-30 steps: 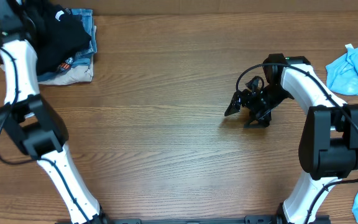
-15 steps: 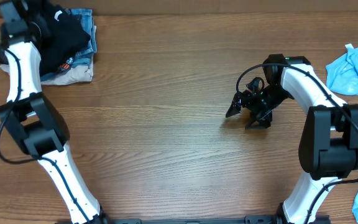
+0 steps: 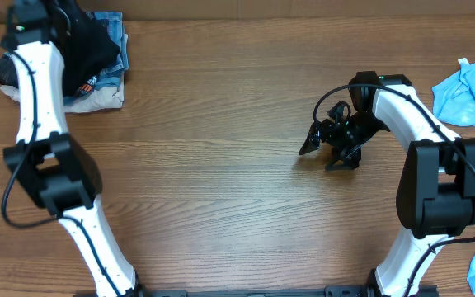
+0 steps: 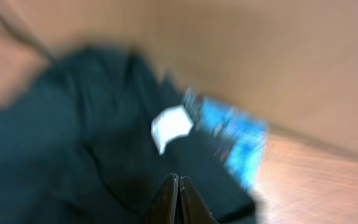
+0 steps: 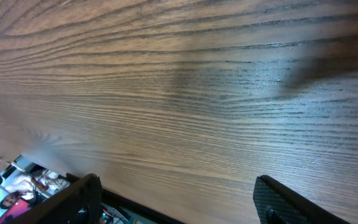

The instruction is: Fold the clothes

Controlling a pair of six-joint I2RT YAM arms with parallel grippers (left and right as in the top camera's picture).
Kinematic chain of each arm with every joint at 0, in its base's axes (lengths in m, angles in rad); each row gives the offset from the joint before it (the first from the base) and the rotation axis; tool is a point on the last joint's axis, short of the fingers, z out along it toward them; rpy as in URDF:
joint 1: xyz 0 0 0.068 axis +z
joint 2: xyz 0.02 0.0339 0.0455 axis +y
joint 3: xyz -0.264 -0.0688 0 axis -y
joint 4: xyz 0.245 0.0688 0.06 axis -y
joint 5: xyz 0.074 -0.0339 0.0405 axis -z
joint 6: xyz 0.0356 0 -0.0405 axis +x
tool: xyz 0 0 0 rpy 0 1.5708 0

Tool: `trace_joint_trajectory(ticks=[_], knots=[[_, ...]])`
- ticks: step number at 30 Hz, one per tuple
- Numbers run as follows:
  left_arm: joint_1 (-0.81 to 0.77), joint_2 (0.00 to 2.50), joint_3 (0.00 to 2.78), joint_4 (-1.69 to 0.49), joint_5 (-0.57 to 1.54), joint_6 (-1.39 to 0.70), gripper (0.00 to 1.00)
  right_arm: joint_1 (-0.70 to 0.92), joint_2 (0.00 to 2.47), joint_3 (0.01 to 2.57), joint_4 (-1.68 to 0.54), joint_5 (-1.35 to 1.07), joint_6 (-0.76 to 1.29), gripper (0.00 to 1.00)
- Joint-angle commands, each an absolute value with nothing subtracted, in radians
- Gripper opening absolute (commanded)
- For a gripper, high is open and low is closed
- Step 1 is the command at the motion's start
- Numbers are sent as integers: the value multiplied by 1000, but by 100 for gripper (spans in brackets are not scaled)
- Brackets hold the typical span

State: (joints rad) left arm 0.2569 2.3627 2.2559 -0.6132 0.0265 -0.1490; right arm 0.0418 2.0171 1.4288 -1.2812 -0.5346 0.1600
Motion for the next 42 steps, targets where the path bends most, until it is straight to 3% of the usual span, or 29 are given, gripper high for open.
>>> trace_joint_trajectory(ticks=[1, 8, 20, 27, 36, 42], knots=[[258, 2503, 2242, -628, 87, -184, 4, 46, 1988, 1446, -1270, -532, 155, 82], [225, 2600, 2243, -624, 131, -184, 4, 46, 1988, 1446, -1270, -532, 155, 82], [248, 2329, 2243, -527, -36, -172, 5, 46, 1988, 1446, -1269, -532, 155, 82], [295, 2316, 2243, -497, -63, -59, 7, 46, 1988, 1446, -1262, -532, 155, 82], [382, 2429, 2243, -497, -64, -59, 19, 46, 1988, 1446, -1262, -532, 155, 82], [434, 2516, 2243, -533, -63, -84, 44, 46, 1988, 1446, -1263, -532, 156, 82]])
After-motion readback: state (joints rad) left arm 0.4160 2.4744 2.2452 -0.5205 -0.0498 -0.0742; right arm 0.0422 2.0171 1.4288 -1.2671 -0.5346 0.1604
